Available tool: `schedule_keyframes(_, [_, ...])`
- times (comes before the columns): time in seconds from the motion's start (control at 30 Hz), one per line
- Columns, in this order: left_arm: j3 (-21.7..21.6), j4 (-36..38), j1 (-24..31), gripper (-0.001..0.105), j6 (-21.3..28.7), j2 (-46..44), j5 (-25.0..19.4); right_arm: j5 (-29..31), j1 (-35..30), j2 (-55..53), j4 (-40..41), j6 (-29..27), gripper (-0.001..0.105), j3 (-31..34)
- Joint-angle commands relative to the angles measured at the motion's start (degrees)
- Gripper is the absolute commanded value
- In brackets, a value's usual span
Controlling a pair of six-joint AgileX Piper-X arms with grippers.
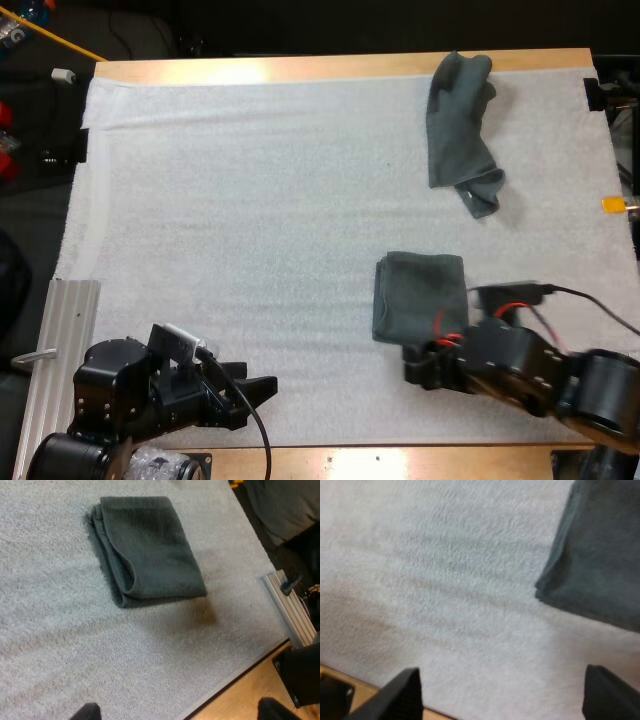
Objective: Pick towel from pile, fold and stack
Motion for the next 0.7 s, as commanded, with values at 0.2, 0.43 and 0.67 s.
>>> schedule_keyframes(0.2, [0.09, -0.79, 0.04, 0.062, 1.03, -0.17, -0.18, 2.23, 0.09, -7.79, 6.1, 3.63, 0.064, -0.11])
schedule_keyframes(0.43, [0.09, -4.19, 0.04, 0.072, 1.31, 1.1, -1.2, 2.41, 0.09, -11.05, 6.43, 3.82, 0.064, -0.11])
schedule_keyframes(0.67, [0.09, -9.89, 0.04, 0.072, -0.03, 7.97, -1.07, 2.41, 0.09, -11.05, 6.43, 3.82, 0.064, -0.11])
